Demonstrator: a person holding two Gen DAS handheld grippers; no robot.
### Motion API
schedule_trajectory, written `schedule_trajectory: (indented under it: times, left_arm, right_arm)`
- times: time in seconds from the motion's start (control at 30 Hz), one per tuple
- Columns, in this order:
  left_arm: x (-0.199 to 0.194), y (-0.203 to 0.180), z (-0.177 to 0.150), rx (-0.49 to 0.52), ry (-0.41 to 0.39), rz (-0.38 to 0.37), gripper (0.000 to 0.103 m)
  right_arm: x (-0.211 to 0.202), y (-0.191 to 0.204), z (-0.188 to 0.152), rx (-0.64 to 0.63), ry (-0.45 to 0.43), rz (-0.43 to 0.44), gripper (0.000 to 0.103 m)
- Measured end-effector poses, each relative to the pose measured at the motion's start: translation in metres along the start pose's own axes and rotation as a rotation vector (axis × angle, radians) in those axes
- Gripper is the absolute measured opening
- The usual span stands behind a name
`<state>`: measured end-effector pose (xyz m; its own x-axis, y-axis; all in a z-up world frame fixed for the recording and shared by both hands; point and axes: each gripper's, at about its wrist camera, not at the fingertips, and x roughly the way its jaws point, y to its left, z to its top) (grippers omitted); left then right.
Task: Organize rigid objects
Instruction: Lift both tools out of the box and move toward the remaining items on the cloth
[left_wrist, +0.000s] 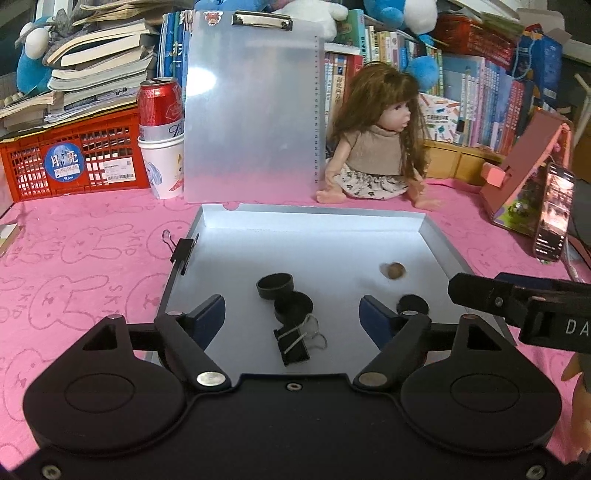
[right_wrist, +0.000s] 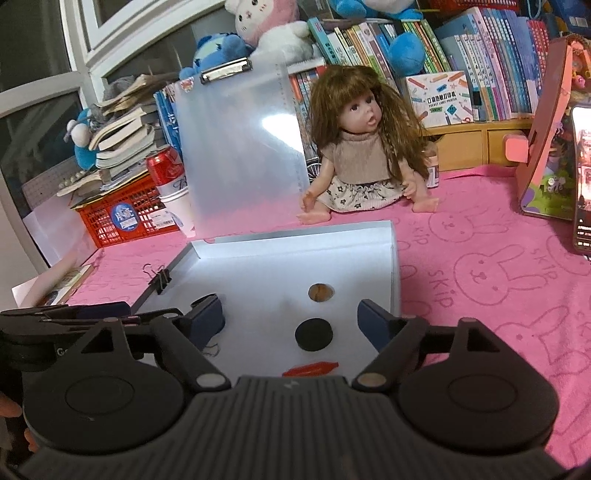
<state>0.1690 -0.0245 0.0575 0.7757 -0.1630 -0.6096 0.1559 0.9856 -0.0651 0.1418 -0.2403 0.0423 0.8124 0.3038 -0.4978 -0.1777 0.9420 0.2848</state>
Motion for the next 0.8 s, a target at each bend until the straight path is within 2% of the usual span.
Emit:
schedule_trajectory:
  times: [0.53,0.8]
  left_arm:
    - [-0.045,-0.008,-0.024,0.030,-0.032,-0.047,0.080]
    - [-0.066,-0.006,-0.038,0.026,-0.040,-0.061,0.080]
  right_arm:
    - [-0.041,0.024,-0.013,-0.131,-0.062,0.016,0.100]
    - [-0.061,0.029,-0.025,-0.172,-0.088,0.020,0.101]
